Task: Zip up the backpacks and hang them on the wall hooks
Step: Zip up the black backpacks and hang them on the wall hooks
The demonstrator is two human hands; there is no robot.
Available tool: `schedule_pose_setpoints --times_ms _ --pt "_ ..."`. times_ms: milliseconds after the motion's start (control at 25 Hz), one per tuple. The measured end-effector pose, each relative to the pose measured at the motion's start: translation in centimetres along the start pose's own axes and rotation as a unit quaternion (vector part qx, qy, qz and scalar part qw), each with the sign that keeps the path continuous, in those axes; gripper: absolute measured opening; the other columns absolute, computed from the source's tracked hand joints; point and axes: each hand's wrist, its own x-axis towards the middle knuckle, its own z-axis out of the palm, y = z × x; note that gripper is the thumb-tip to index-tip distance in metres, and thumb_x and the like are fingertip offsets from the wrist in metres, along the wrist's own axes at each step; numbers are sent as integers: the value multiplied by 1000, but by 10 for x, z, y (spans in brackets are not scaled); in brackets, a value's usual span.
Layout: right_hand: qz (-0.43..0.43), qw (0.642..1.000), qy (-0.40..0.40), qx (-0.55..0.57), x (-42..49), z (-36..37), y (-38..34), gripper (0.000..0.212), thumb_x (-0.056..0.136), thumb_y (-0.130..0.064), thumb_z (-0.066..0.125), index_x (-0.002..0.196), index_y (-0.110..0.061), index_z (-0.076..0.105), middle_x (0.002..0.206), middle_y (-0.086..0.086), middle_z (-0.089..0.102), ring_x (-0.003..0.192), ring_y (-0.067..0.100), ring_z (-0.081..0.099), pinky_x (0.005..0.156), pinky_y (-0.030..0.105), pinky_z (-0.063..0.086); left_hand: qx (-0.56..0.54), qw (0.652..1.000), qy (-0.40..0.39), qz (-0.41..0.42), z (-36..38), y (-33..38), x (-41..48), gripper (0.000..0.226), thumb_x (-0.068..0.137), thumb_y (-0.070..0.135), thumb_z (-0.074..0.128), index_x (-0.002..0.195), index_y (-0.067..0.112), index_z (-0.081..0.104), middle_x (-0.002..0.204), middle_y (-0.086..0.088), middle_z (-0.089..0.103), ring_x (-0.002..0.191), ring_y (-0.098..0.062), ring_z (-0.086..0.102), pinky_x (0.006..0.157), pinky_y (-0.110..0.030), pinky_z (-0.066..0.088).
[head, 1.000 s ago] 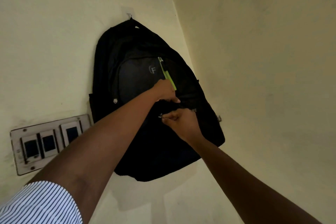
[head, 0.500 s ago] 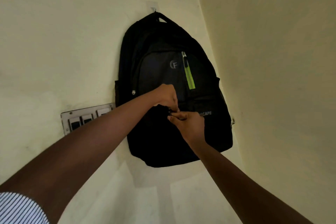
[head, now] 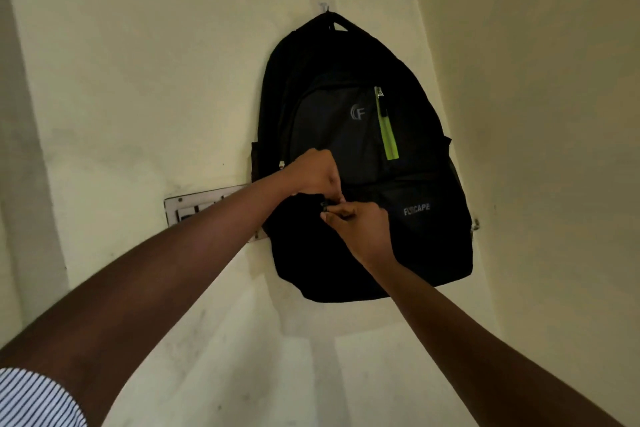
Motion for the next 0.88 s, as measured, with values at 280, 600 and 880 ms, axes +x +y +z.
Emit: schedule_pose_setpoints --times_ms 280,600,880 --pt "-25 996 -67 -53 15 16 -15 23 84 -24 64 102 -11 74 106 4 74 98 16 67 74 14 40 -147 986 73 -32 -6 -25 -4 23 64 19 82 84 8 78 87 -11 77 81 -10 68 81 -20 54" --pt "80 992 -93 -27 -30 1 -17 31 95 -25 49 117 -10 65 118 9 68 112 24 61 91 25 41 -245 958 141 -50 22 -13 -73 23 80 16 70 100 4 73 102 -11 74 89 -9 64 90 -18 51" --pt "256 952 -109 126 -119 -41 -40 33 95 -31 47 115 -11 64 118 10 66 105 23 59 97 33 44 -492 824 166 -228 87 32 -198 32 90 29 58 120 20 63 115 8 63 106 -9 57 86 -17 45"
